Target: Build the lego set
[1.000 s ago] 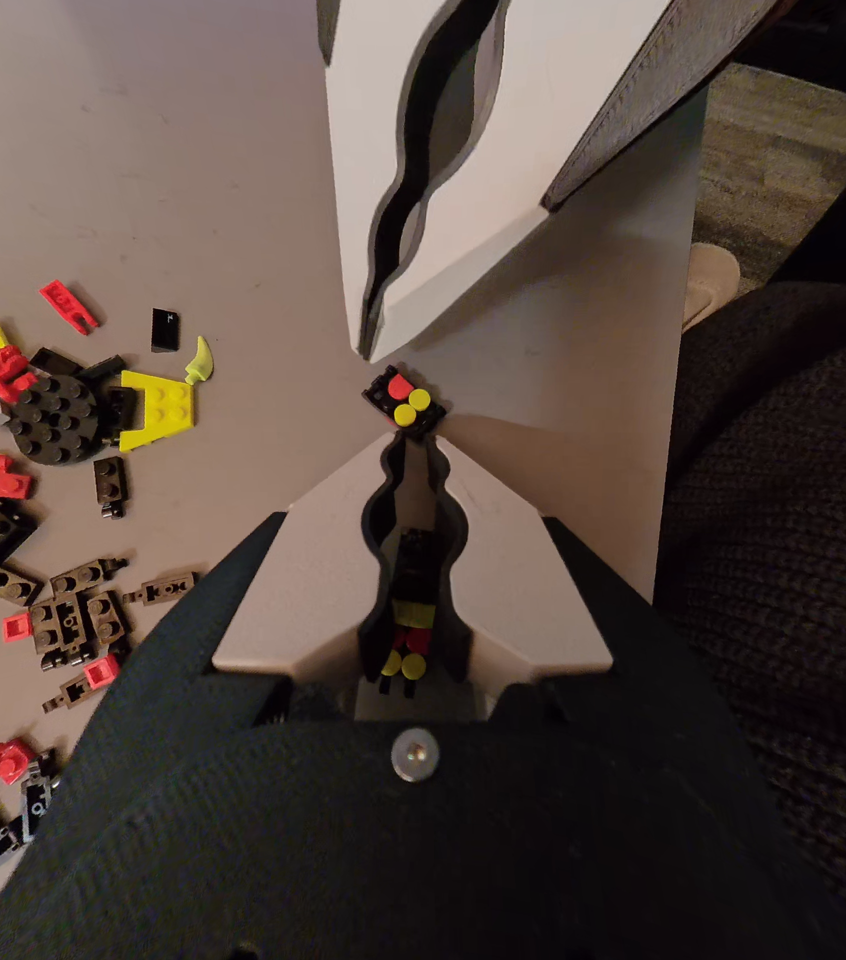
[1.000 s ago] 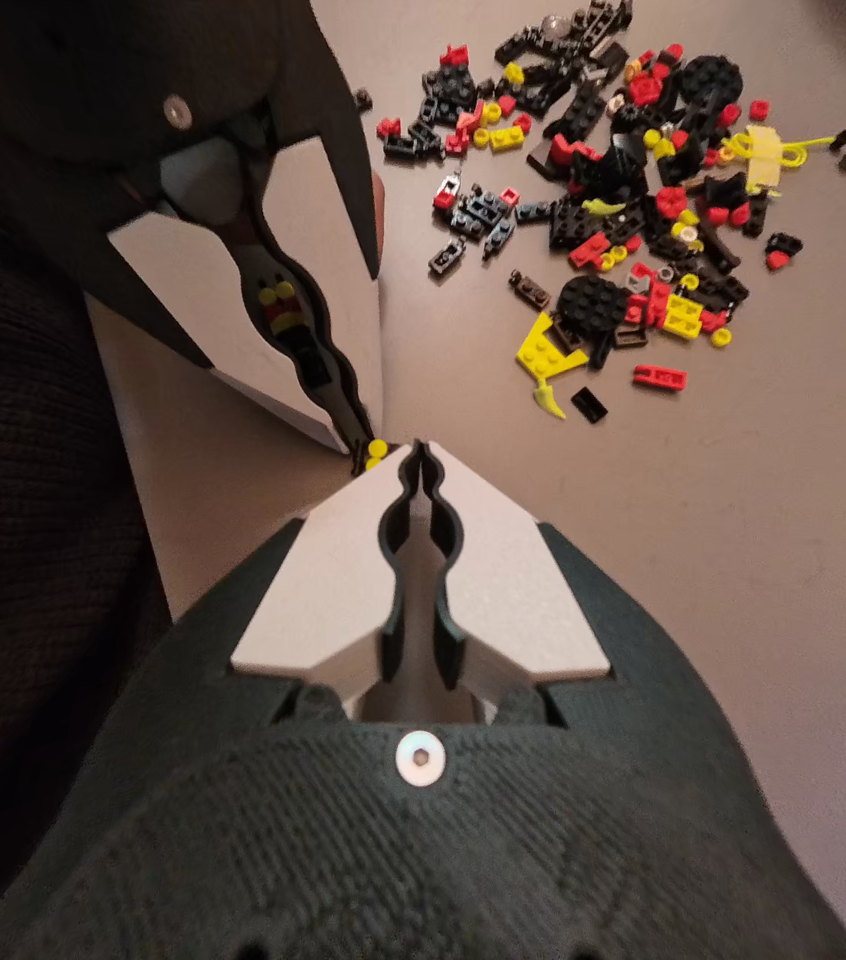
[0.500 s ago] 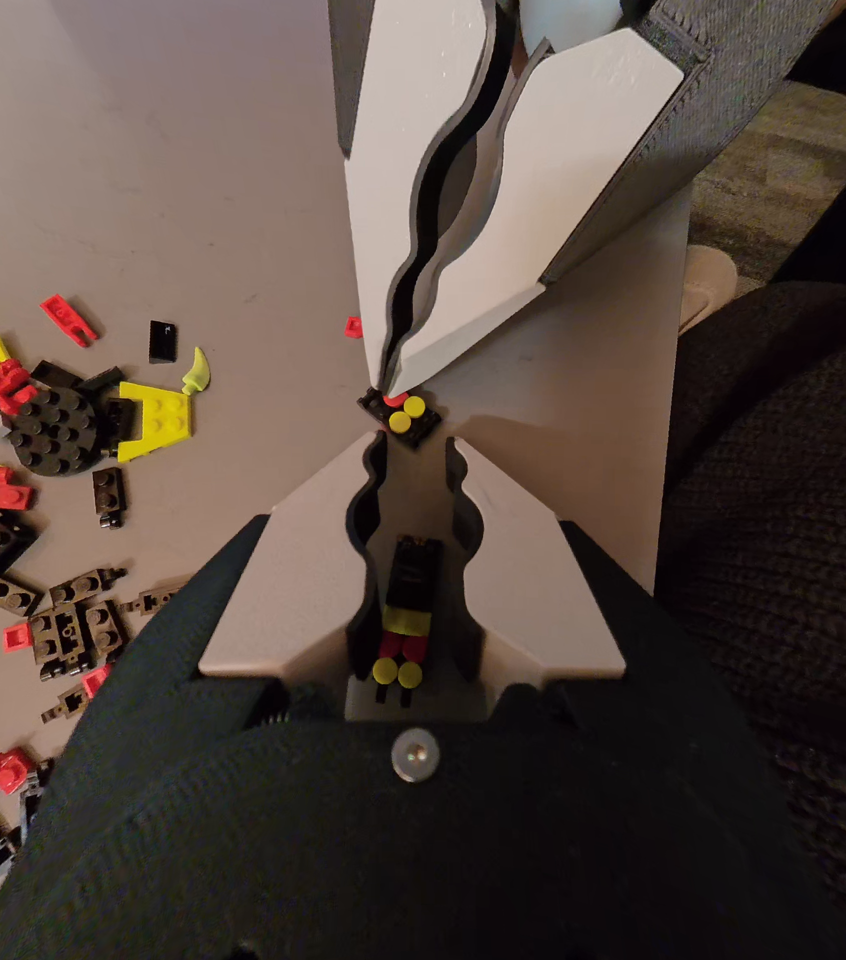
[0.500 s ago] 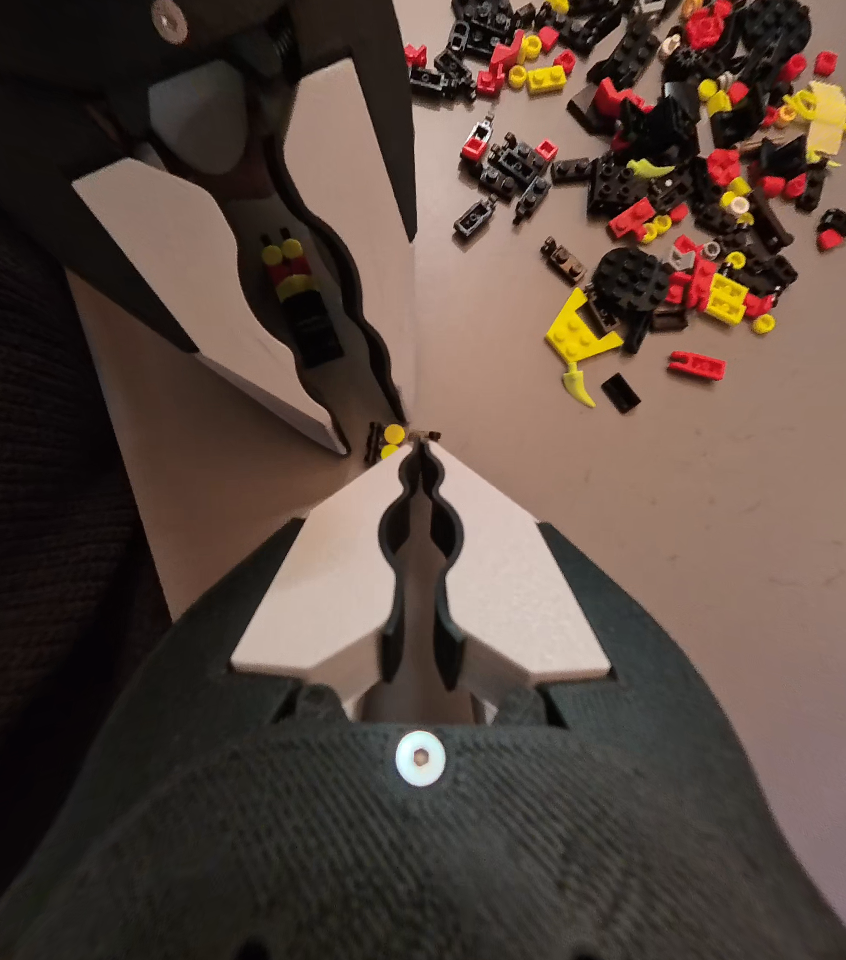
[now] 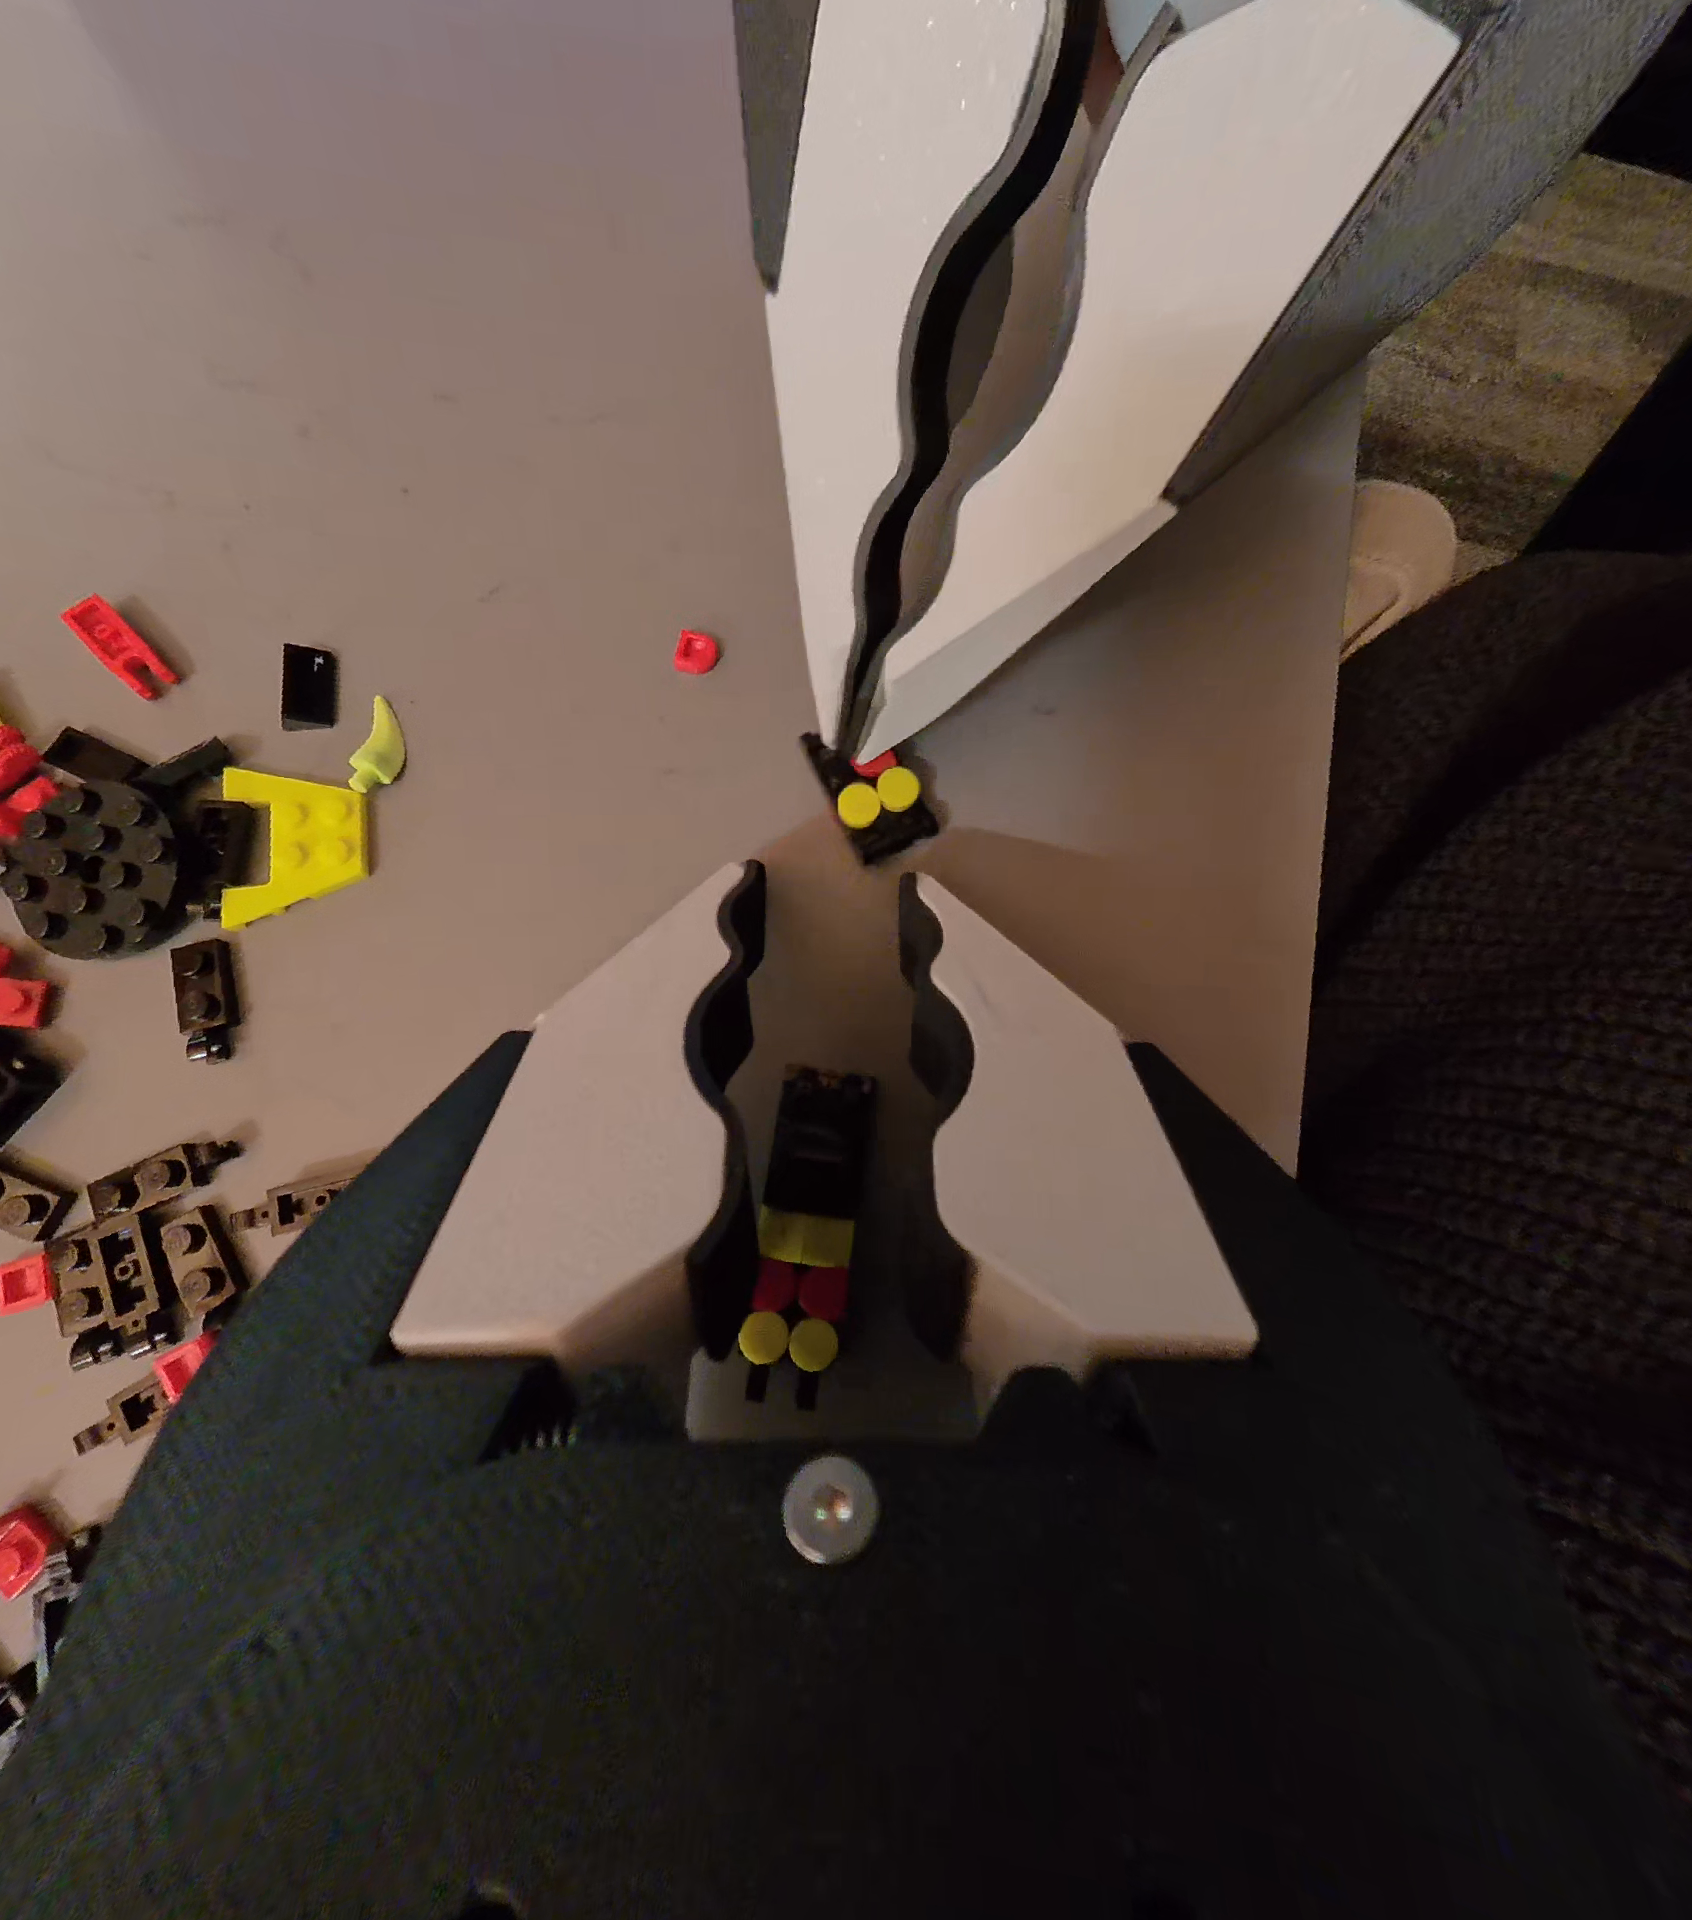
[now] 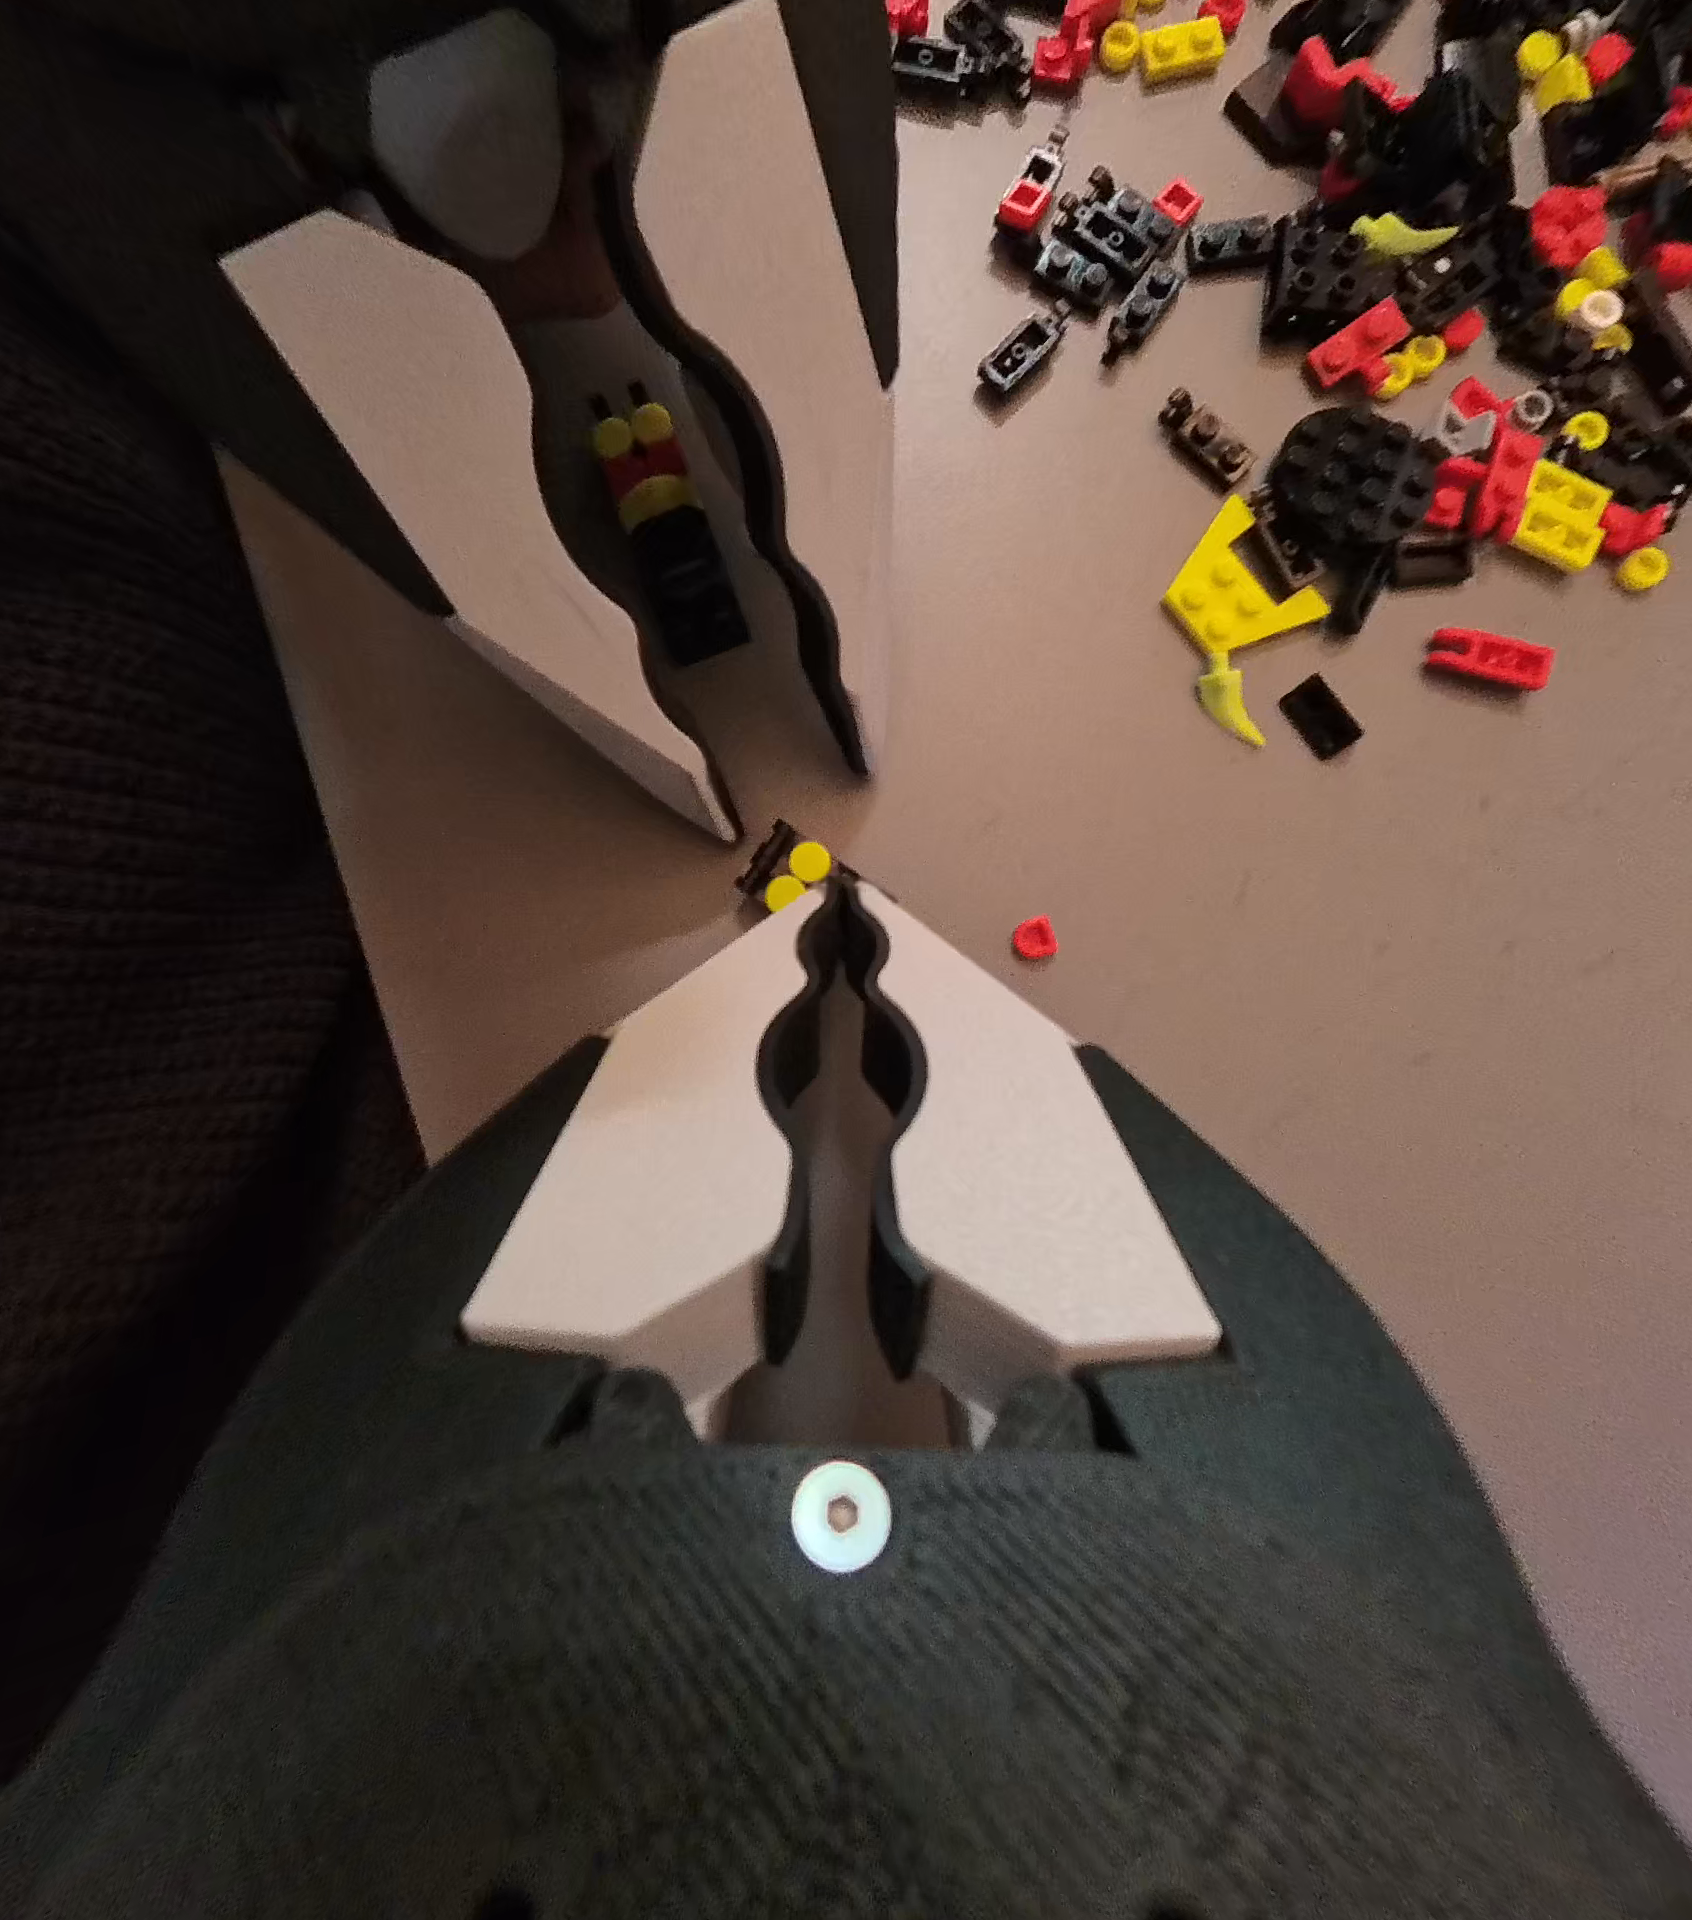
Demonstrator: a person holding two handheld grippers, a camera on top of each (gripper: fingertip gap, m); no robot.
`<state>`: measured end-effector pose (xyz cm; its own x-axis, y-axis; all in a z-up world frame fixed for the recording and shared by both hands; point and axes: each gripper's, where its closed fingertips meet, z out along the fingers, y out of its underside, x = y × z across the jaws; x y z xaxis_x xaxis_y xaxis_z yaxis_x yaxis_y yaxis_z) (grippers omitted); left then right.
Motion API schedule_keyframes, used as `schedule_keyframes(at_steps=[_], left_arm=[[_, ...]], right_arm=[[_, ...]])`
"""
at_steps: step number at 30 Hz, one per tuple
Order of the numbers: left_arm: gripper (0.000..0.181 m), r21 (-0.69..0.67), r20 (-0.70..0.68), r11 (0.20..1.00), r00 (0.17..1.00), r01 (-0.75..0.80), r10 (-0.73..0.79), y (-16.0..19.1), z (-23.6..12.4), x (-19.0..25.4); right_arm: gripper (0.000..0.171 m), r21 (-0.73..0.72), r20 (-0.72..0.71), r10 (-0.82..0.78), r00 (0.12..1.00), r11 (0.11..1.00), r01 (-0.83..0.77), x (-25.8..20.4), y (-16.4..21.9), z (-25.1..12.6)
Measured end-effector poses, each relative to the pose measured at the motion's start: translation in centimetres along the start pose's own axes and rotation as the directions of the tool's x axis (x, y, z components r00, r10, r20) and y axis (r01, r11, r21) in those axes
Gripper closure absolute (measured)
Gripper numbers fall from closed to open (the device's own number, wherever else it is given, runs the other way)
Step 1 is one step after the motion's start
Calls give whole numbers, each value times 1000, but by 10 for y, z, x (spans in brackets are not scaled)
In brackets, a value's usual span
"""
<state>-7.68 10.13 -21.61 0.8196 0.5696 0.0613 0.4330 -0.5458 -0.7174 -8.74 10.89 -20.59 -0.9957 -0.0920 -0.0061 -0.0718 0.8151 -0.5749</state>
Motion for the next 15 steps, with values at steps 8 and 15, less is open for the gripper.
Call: schedule_keyframes(at_steps=[8, 15], left_arm=[[154, 41, -29, 999, 999, -16, 17, -8, -4, 7], [151, 34, -22, 999, 1000, -10, 11, -7, -1, 8]], right_arm=[[163, 100, -22, -62, 998, 993, 64, 2, -5, -19], [141, 64, 28, -105, 994, 993, 103, 0, 5, -5]])
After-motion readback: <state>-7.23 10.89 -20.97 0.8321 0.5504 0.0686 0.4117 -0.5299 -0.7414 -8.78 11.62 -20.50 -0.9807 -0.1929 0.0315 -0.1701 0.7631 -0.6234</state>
